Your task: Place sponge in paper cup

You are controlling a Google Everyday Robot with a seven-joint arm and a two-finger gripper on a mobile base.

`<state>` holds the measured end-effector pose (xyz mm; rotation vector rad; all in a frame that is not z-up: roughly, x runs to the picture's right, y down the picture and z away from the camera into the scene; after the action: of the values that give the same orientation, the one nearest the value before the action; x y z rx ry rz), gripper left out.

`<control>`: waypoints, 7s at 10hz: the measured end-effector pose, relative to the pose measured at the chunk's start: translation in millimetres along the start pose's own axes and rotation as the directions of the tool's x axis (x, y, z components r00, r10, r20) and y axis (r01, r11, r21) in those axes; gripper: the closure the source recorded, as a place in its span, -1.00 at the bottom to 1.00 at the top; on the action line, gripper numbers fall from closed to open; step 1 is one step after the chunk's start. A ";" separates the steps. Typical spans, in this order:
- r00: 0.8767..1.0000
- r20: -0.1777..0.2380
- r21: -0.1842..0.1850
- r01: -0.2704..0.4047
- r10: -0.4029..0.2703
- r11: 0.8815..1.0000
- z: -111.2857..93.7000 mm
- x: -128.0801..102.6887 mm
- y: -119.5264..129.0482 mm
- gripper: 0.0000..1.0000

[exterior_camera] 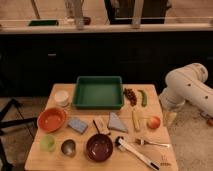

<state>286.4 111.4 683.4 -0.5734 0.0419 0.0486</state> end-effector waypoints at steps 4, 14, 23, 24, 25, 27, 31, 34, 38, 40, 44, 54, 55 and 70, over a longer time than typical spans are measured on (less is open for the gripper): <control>1.000 0.000 0.000 0.000 0.000 1.000 0.0 0.0 0.0 -0.60; 1.000 0.000 0.000 0.000 0.000 1.000 0.0 0.0 0.0 -0.60; 0.987 0.152 -0.012 -0.056 0.057 0.998 -2.2 -42.5 1.5 -0.60; 0.979 0.187 -0.016 -0.075 0.077 0.997 -3.6 -67.0 3.3 -0.60; 0.970 0.221 -0.023 -0.102 0.105 0.995 -5.1 -96.2 6.3 -0.60; 0.958 0.264 -0.035 -0.107 0.113 0.994 -6.9 -134.7 10.9 -0.60; 0.956 0.270 -0.037 -0.107 0.113 0.994 -7.4 -140.1 12.2 -0.60; 0.911 0.323 -0.036 -0.258 0.255 0.966 -1.8 -134.0 9.9 -0.60; 0.780 0.538 -0.049 -0.349 0.320 0.936 -6.6 -184.3 5.4 -0.60; 0.762 0.583 -0.038 -0.319 0.280 0.947 -13.3 -224.9 5.2 -0.60; 0.778 0.606 -0.008 -0.203 0.166 0.979 -22.6 -316.5 3.8 -0.60; 0.851 0.520 -0.038 -0.063 0.074 0.997 6.7 -398.5 4.1 -0.60; 0.851 0.520 -0.038 -0.062 0.072 0.997 6.6 -399.4 4.2 -0.60; 0.839 0.407 -0.111 -0.348 0.362 0.931 143.7 -412.4 13.8 -0.60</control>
<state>-122.2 187.0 818.5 -0.5715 -0.2771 0.5388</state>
